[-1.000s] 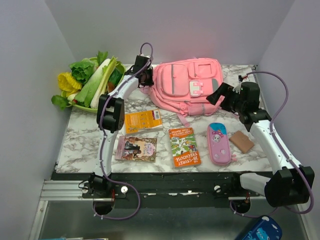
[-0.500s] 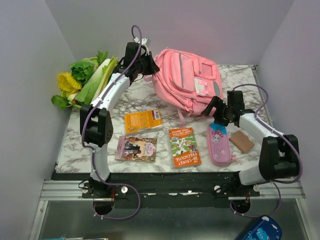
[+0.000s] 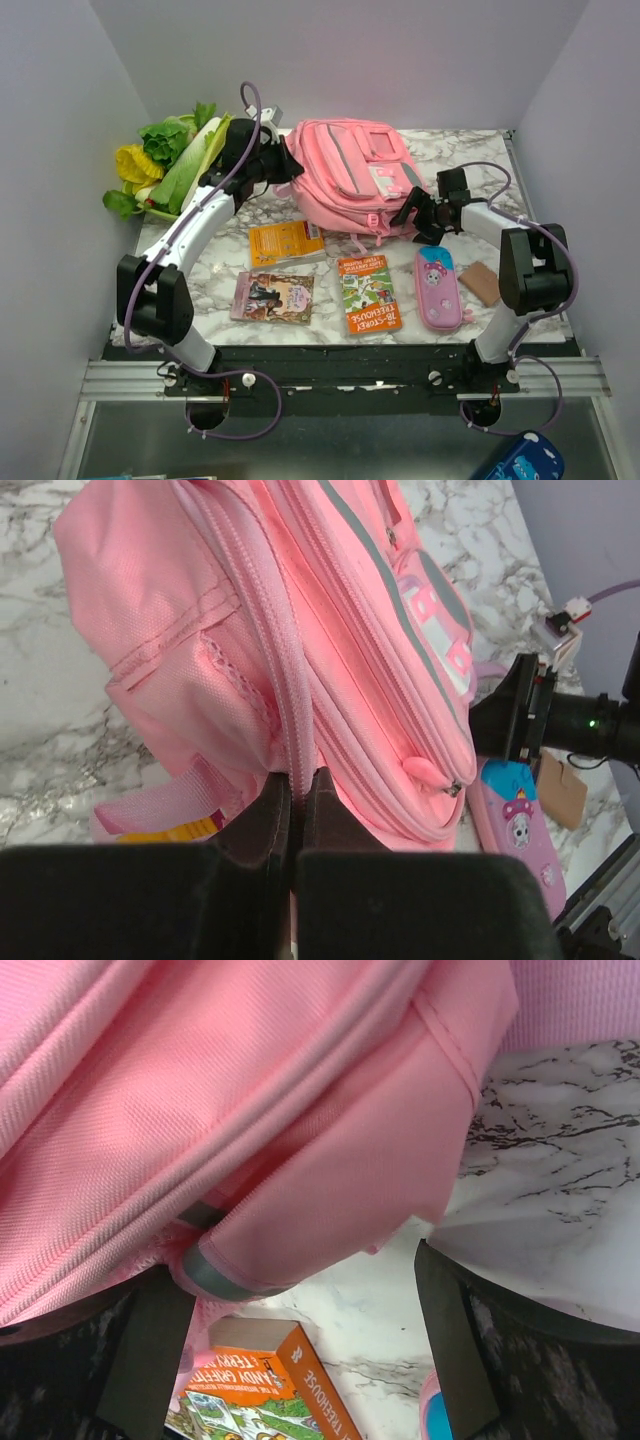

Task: Pack the student bag
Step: Adjust the student bag at the center of the board.

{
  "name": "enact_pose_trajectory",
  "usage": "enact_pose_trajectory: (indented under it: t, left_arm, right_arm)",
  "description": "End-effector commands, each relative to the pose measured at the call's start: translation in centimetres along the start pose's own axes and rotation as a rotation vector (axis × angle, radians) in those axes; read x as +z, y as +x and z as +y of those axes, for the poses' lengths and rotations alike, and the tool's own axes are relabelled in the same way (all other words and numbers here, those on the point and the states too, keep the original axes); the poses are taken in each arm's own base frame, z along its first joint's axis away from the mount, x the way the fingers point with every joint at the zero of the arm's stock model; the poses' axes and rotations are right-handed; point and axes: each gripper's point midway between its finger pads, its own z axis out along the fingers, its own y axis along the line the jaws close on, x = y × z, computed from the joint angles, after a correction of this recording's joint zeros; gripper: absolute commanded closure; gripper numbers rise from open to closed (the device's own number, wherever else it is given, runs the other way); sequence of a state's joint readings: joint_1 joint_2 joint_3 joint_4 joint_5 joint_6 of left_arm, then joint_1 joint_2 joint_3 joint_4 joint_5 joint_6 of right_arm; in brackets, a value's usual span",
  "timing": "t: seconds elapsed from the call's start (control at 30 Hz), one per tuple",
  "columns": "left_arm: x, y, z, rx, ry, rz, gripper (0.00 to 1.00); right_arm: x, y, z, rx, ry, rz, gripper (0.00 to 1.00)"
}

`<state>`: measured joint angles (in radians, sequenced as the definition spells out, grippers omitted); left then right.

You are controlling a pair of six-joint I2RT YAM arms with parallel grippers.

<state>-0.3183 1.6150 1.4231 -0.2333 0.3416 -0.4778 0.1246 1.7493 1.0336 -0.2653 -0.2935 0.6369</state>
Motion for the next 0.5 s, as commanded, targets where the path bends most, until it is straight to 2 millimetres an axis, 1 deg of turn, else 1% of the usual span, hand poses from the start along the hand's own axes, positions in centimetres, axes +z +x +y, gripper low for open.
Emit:
enact_pose_trajectory:
  t: [0.0, 0.03, 0.1, 0.13, 0.17, 0.2, 0.23, 0.27, 0.33, 0.37, 0.47]
  left_arm:
    - [-3.7, 1.2, -3.3, 0.066, 0.116, 0.013, 1.00]
    - [-4.4, 1.6, -3.5, 0.075, 0.119, 0.018, 1.00]
    - [-4.9, 4.2, -3.1, 0.085, 0.109, 0.081, 1.00]
    - [-5.5, 5.0, -4.0, 0.104, 0.128, 0.096, 1.00]
    - [-5.6, 6.8, -3.9, 0.123, 0.131, 0.136, 1.00]
    - [-6.0, 8.1, -4.0, 0.138, 0.130, 0.167, 1.00]
    - [-6.5, 8.9, -4.6, 0.162, 0.143, 0.179, 1.00]
    - [-6.6, 11.2, -5.0, 0.181, 0.156, 0.228, 1.00]
    - [-7.4, 13.8, -5.6, 0.220, 0.173, 0.293, 1.00]
    - [-7.8, 16.4, -6.5, 0.247, 0.203, 0.354, 1.00]
    - [-9.2, 19.9, -7.9, 0.331, 0.301, 0.434, 1.00]
  right_arm:
    - [0.1, -3.2, 0.6, 0.032, 0.035, -0.084, 0.05]
    - [-0.2, -4.2, 1.4, 0.024, 0.022, -0.107, 0.05]
    - [-0.2, -5.2, 1.9, 0.021, 0.017, -0.123, 0.05]
    - [-0.2, -5.5, 2.2, 0.019, 0.016, -0.125, 0.05]
    - [-0.5, -6.5, 2.9, 0.014, 0.007, -0.141, 0.05]
    - [-0.4, -6.7, 3.2, 0.012, 0.006, -0.139, 0.05]
    - [-0.2, -7.0, 3.2, 0.012, 0.007, -0.137, 0.06]
    - [-0.3, -7.3, 3.6, 0.010, 0.004, -0.140, 0.06]
    - [-0.1, -7.5, 3.6, 0.007, 0.006, -0.139, 0.06]
    - [-0.1, -7.6, 3.6, -0.002, 0.009, -0.141, 0.06]
    - [-0.2, -7.7, 3.0, -0.017, 0.034, -0.147, 0.06]
